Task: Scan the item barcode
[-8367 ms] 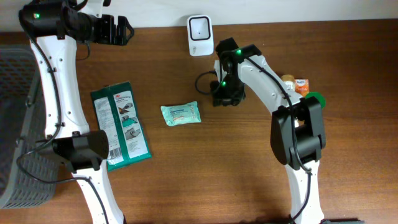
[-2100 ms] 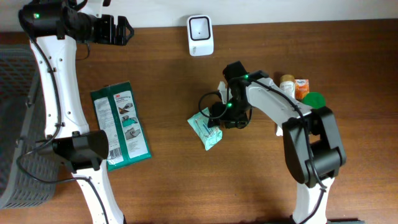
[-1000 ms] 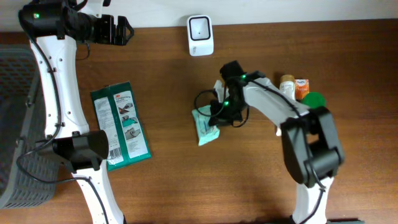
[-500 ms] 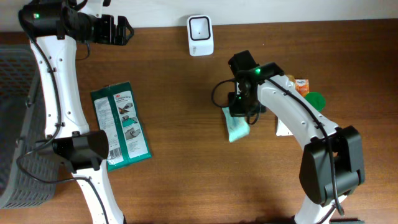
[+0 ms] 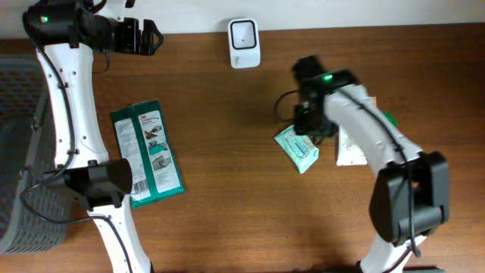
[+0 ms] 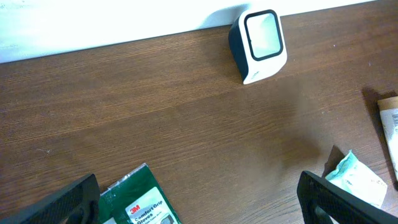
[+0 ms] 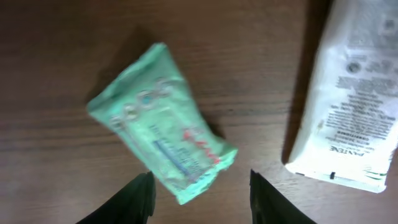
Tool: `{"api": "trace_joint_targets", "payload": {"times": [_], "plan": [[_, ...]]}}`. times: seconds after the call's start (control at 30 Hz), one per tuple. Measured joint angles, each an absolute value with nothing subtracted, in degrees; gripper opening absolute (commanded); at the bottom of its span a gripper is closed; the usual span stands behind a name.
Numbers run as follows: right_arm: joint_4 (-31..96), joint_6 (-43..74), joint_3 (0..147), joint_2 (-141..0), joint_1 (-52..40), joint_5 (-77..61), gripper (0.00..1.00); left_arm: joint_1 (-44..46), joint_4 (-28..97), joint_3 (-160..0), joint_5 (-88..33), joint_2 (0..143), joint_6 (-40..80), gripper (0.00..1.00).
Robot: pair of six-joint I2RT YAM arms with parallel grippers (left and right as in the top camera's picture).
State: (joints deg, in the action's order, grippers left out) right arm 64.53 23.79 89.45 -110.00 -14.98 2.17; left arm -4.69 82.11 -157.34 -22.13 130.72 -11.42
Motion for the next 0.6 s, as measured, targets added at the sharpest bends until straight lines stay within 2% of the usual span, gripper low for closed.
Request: {"api": "trace_joint_targets", "payload": {"times": [0.07, 0.2, 0.6], "plan": [[64.4, 23.3, 88.5, -110.0, -12.1, -1.3, 0.52, -4.7, 82.1, -157.3, -22.1, 130.7, -11.4, 0.99], [63.7, 21.4, 85.3, -110.0, -10.5, -7.2, 0.65, -4.7, 82.1, -157.3, -22.1, 130.7, -11.4, 0.99], [59.9, 17.4, 82.4, -110.1, -10.6, -15.3, 0.74, -4.7, 82.1, -157.3, -22.1, 130.7, -11.4, 0.99]]}}
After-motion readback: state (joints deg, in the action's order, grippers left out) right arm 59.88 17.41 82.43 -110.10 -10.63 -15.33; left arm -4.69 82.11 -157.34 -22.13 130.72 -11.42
